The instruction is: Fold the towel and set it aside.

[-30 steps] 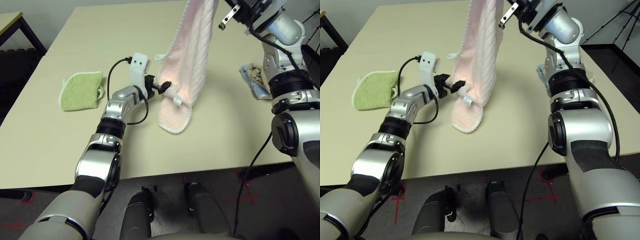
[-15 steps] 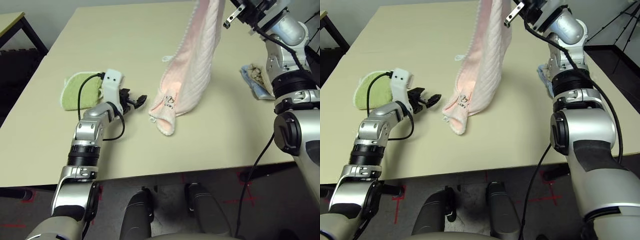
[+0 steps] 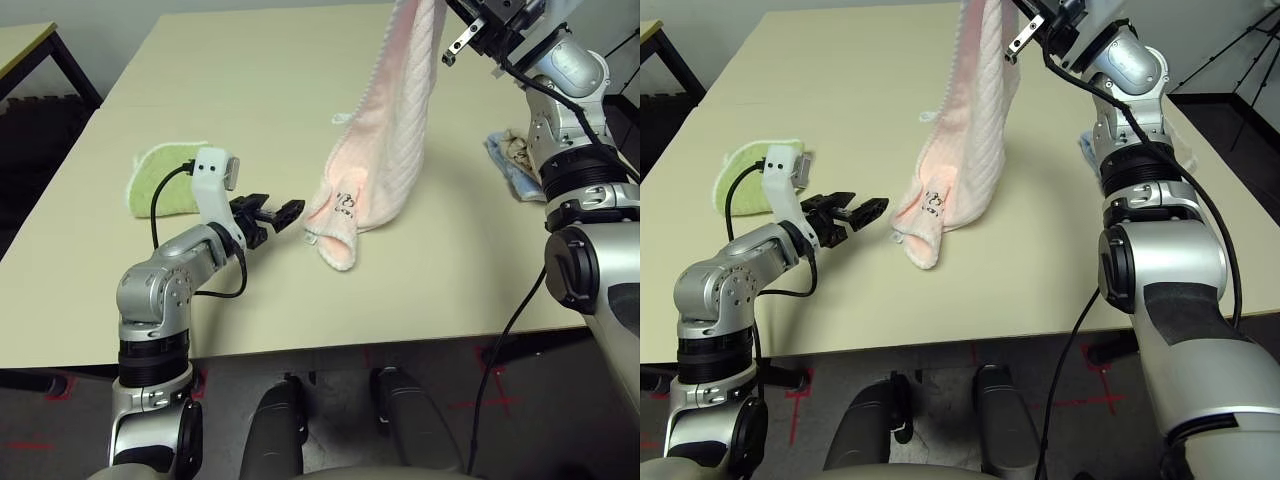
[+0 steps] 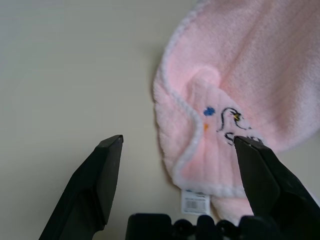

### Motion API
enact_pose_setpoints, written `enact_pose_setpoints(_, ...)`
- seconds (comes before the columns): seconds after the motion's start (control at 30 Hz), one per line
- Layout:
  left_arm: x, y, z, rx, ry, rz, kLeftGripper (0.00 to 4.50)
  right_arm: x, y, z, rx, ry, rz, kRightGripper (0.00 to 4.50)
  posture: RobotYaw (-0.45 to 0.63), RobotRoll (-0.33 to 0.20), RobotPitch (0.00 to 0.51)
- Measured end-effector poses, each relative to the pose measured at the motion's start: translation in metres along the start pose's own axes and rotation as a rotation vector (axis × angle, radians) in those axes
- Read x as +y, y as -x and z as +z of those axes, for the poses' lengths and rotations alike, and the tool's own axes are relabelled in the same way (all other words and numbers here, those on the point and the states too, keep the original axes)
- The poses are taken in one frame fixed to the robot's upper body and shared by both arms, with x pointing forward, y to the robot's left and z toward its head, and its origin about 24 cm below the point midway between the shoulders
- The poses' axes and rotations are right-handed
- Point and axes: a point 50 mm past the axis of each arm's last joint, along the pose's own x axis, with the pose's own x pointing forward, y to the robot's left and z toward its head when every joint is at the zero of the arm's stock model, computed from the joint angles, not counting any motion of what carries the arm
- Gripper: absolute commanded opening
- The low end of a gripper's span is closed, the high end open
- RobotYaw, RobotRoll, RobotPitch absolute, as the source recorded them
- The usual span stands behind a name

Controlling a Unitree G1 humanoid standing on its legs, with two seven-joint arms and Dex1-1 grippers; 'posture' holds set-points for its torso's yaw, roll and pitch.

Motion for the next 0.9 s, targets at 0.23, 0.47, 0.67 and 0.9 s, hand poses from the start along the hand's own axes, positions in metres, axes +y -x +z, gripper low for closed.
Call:
enact_pose_setpoints(0.23, -0.005, -0.008, -0.005, -0.011, 0.033, 0.033, 4.5, 0.0, 0.0, 0.0, 0.003, 0.003, 0.004, 0.03, -0.09, 0.0, 0.152)
enact_pose_setpoints(0.47, -0.004, -0.019, -0.019, 0.064, -0.007, 0.054, 4.5, 0.002, 0.002, -0.003, 0.012, 0.002, 0.006, 0.03, -0.1, 0.0, 0.156)
enact_pose_setpoints(0.67, -0.001, -0.024, -0.023, 0.077, -0.037, 0.066, 4.5, 0.003, 0.003, -0.004, 0.017, -0.001, 0.007, 0.03, -0.11, 0.0, 0.159)
enact_pose_setpoints(0.9, -0.004, -0.032, -0.028, 0.093, -0.025, 0.043, 4.5, 0.003, 0.004, -0.005, 0.023, -0.005, 0.006, 0.03, -0.13, 0.0, 0.162)
